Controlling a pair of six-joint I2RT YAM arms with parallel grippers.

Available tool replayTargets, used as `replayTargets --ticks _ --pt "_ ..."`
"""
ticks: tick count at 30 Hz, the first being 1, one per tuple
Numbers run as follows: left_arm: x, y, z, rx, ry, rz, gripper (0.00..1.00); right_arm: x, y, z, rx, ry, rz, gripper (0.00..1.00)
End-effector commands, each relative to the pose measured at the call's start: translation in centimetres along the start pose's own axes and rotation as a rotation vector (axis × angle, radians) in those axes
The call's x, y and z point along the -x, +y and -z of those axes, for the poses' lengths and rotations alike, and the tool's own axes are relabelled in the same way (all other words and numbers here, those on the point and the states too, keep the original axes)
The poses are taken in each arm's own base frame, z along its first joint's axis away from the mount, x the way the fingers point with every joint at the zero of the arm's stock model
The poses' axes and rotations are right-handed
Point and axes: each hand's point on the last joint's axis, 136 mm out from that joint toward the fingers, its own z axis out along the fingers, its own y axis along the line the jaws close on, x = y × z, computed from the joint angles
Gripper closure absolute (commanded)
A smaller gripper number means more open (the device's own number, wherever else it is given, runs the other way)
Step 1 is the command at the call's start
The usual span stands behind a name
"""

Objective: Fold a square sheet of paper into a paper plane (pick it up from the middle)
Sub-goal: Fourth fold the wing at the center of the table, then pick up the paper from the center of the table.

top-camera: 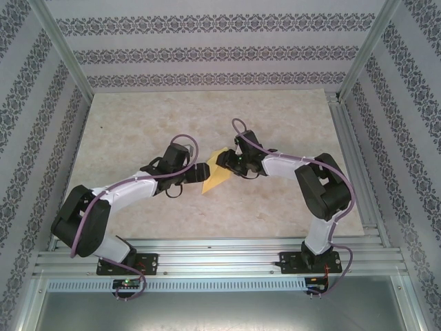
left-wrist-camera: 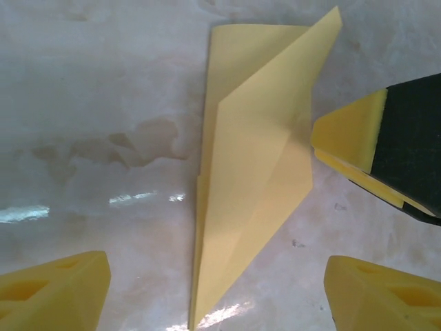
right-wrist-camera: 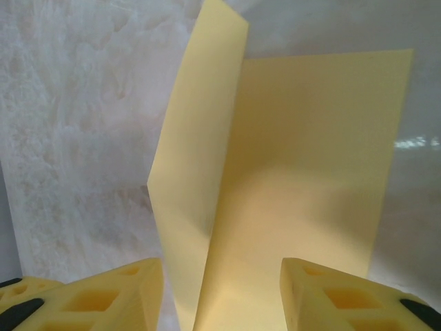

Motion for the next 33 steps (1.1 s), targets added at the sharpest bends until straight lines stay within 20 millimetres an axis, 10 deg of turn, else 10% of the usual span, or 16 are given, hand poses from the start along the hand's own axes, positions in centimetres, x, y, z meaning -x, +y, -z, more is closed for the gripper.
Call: replayTargets --ticks 1,17,33 --pt "-0.1 2.1 0.5 0.052 -0.003 0.049 0.14 0.7 1.7 -1.1 0.039 -0.006 0.031 0.54" --pt "0.6 3.1 1.0 -0.077 0.054 0.109 0.0 2.1 3.2 -3.3 0.141 -0.014 0.071 0.9" --pt "3.0 -4.0 4.7 -0.532 0.071 0.136 0.0 3.7 12.5 7.2 0.621 -0.097 0.14 0.97"
